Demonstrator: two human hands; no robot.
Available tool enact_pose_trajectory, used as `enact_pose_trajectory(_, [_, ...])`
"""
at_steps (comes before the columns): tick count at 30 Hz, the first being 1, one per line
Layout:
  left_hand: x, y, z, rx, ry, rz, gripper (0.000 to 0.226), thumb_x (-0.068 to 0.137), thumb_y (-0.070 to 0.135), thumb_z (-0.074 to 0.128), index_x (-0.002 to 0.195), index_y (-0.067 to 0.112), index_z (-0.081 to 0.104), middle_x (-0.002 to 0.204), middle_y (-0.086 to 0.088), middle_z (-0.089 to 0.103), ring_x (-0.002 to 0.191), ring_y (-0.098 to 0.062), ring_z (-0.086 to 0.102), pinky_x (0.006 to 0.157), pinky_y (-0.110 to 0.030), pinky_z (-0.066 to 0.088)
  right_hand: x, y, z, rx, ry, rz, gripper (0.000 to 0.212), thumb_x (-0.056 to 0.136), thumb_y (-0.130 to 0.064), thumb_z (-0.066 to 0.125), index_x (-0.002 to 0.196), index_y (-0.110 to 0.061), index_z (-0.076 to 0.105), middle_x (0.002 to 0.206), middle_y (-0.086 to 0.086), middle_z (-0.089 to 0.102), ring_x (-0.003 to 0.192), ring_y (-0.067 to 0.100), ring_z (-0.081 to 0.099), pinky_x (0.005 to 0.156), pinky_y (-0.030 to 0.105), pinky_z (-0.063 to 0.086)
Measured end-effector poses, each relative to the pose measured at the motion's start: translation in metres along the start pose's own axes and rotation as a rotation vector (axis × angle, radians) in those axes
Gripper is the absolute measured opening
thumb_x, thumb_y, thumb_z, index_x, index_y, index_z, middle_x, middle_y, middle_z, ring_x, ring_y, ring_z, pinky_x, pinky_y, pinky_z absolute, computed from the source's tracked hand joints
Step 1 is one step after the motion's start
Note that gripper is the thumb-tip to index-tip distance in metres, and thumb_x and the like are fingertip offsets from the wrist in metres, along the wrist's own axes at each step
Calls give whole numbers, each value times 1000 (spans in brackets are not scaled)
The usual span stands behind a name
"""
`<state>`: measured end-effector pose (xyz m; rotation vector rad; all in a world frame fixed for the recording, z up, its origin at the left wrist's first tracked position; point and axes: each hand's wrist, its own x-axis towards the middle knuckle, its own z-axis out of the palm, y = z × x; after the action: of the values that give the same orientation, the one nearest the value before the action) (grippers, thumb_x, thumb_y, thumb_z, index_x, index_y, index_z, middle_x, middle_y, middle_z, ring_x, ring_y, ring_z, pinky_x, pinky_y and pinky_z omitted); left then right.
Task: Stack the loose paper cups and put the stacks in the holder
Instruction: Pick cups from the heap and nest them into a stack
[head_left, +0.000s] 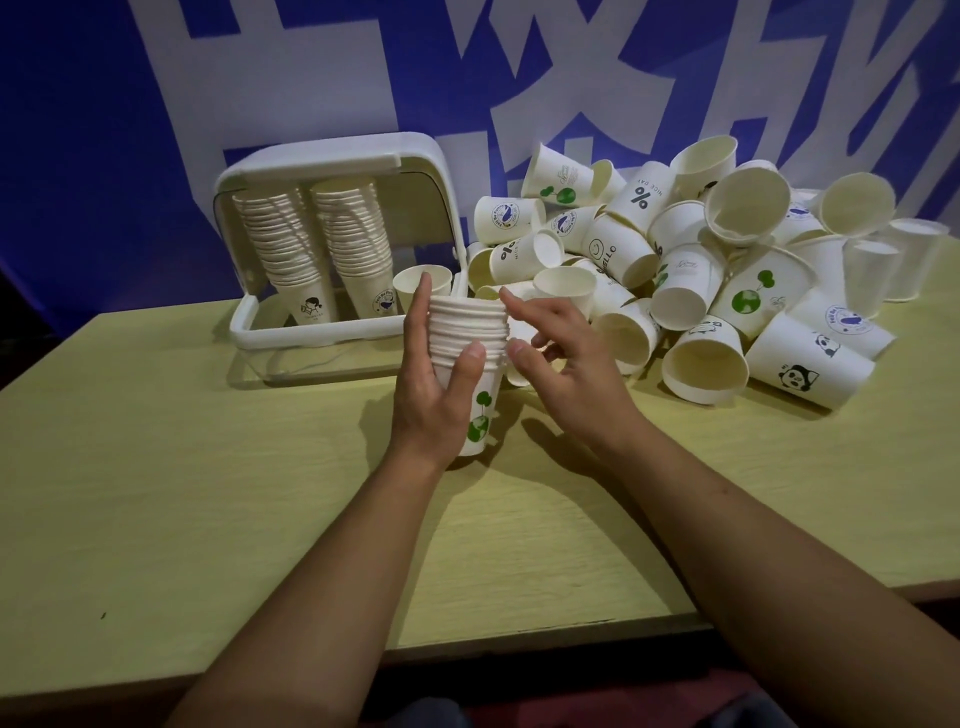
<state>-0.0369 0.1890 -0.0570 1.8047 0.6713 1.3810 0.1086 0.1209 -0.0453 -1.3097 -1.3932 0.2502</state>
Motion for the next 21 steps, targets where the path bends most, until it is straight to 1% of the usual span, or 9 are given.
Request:
enact_pose_trajectory(3, [1,2,0,3,33,-28,62,86,59,56,143,60,30,149,5,47,126,-6,56,102,-39,52,-2,-1,3,-41,-46,-27,51,98,-31,56,145,-42,42,124,-11,49,109,0,47,90,20,44])
enact_pose_trajectory(5, [2,2,1,16,67,-55,58,85,63,53,139,58,32,142,6,52,112,-1,62,88,-29,57,-2,1,7,-112,-43,-17,55,97,-37,54,147,-48,35,128,-12,46,119,7,44,99,31,44])
enact_pose_trajectory(7, [4,0,0,6,102,-74,56,87,62,53,139,52,35,137,3,56,101,1,65,76,-21,57,-2,4,12,-226,-6,24,54,97,-39,54,147,-49,34,131,-9,44,124,11,40,103,30,38])
enact_pose_trajectory(9, [6,0,-1,-6,135,-102,50,91,56,54,137,48,37,133,3,57,94,1,67,70,-22,58,1,8,14,-381,15,81,48,98,-39,53,144,-44,43,134,-3,44,126,15,36,104,29,33])
enact_pose_trajectory(11, [7,0,-2,-12,163,-118,46,91,54,53,135,49,39,131,3,58,95,-4,67,73,-30,60,5,15,14,-535,-31,139,40,98,-42,53,137,-38,53,138,2,43,128,24,36,107,35,32])
enact_pose_trajectory(13, [7,0,-2,-15,161,-123,45,91,54,54,134,48,40,128,5,59,95,-4,67,73,-29,59,7,19,15,-591,-56,180,35,96,-45,56,128,-33,61,138,4,43,126,28,41,105,37,35])
enact_pose_trajectory(15, [5,1,-1,-24,136,-132,45,93,49,53,136,44,39,120,11,59,89,3,67,67,-21,57,10,18,15,-560,0,207,26,92,-46,63,110,-28,67,131,3,46,120,25,46,96,31,39])
enact_pose_trajectory(18, [4,1,0,-32,109,-130,46,93,47,53,137,42,39,117,16,59,88,3,67,67,-23,58,12,14,9,-549,37,218,20,86,-41,72,86,-25,59,115,-4,45,108,19,50,89,29,47])
enact_pose_trajectory(21, [4,1,-1,-40,93,-128,47,93,47,52,137,40,39,116,16,59,89,4,67,67,-22,57,12,14,2,-585,15,237,32,81,-43,75,89,-23,51,110,-5,44,101,19,51,84,30,48])
